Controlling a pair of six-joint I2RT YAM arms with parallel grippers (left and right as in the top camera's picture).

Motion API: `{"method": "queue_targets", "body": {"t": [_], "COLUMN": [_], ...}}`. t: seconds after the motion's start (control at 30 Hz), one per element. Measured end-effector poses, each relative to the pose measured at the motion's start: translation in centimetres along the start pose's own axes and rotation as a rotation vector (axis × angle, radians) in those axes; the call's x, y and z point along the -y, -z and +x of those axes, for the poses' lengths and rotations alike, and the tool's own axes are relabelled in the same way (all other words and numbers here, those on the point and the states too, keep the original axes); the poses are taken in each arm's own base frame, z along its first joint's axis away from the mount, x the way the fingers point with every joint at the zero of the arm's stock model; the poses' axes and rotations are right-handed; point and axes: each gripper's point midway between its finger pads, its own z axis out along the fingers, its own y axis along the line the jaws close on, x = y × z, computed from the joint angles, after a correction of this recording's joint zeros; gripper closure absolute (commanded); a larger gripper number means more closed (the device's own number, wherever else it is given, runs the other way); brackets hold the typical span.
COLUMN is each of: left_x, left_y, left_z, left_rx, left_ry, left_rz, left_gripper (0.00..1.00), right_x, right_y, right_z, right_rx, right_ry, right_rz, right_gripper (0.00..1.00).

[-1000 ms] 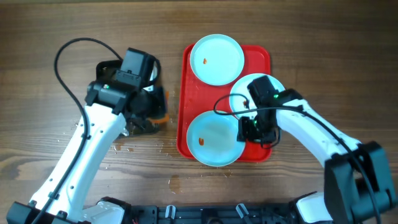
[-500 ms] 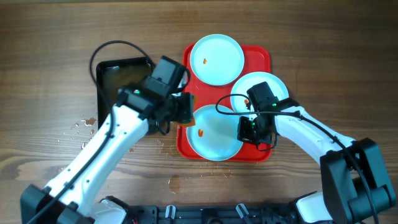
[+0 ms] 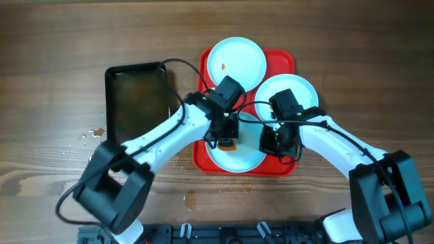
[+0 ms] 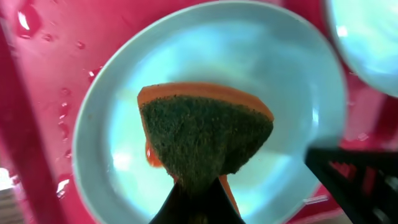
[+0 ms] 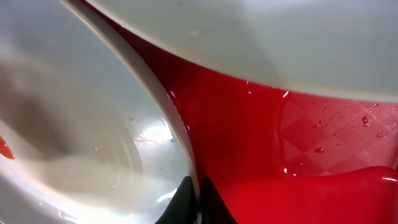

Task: Clean dirty plates on tray and stack at the side
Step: 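Scrub the plate with the sponge, then dip it back in the water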

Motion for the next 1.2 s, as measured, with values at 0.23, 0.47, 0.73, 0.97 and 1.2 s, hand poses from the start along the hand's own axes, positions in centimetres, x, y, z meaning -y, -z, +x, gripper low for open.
{"method": "queue_targets", "body": {"t": [0.23, 0.47, 0.73, 0.97, 1.2], "left_x": [-1.0, -2.5, -7.1, -9.8, -17.2], "left_y": [-3.3, -3.7, -2.0, 1.9, 12.4], "left_z": [1.0, 1.5, 1.4, -0.7, -4.7], "left_rx": [-0.063, -0.031, -0.025, 0.032, 0.264], "left_ry": [0.143, 0.190, 0.208, 0.229, 0.416], "left_rz": [-0.031, -0.058, -0.274, -0.439, -0.397], "left_gripper": [0.96, 0.96, 0.96, 0.96, 0.96], "right_x": [0.0, 0.1, -0.9, -0.1, 0.5], "right_y": [0.0, 0.0, 0.0, 0.4, 2.5], "right_z": [0.0, 0.1, 0.6, 1.1, -0.2], "right_rx": [-0.001, -0.004, -0.023, -0.048, 0.074], "right_ry": [-0.001, -0.002, 0.015, -0.005, 0.089], "right_rz": [0.001, 0.008, -0.029, 0.005, 0.037], "right_gripper": [0.96, 0.96, 0.95, 0.96, 0.96]}}
